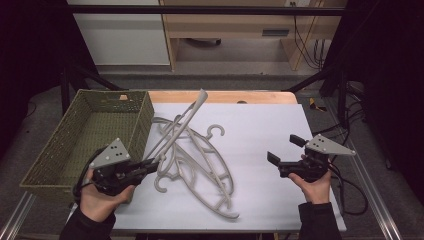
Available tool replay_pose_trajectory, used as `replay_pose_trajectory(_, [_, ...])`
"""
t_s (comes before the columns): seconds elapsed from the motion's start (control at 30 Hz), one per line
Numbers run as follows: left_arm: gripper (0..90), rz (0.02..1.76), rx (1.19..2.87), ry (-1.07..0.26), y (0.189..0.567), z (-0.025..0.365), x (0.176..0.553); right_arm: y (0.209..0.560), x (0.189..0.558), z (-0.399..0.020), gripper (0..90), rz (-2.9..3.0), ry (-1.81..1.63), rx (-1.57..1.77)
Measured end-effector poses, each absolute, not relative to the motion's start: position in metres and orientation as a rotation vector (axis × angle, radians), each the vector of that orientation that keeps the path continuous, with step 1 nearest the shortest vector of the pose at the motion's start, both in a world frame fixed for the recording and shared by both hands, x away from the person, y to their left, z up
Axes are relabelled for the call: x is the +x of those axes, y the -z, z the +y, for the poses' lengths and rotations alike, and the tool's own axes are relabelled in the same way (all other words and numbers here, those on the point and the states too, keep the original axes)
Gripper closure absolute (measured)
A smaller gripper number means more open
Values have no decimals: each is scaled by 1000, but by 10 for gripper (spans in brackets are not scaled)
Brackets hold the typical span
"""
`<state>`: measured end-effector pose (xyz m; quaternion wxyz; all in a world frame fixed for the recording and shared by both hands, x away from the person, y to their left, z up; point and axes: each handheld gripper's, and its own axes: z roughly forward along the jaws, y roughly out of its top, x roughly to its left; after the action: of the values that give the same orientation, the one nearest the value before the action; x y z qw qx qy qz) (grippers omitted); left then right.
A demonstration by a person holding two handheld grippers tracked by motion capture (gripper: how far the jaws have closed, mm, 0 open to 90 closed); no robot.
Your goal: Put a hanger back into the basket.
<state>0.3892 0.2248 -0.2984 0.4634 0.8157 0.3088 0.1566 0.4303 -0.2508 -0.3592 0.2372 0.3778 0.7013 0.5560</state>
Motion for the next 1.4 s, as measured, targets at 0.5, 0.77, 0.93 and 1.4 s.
replay_pose_trajectory(0.5, [826,714,2014,-422,250,240,399,359,430,-251,5,1922,-1513,1033])
replay_pose_trajectory(0.77, [826,707,2058,-478,235,263,418,359,430,-251,5,1922,-1514,1039])
replay_pose_trajectory(0.93, [825,720,2068,-495,237,277,431,360,431,-251,4,1922,-1506,1033])
replay_pose_trajectory(1.4, [825,822,2083,-523,264,328,465,360,431,-251,5,1923,-1506,1036])
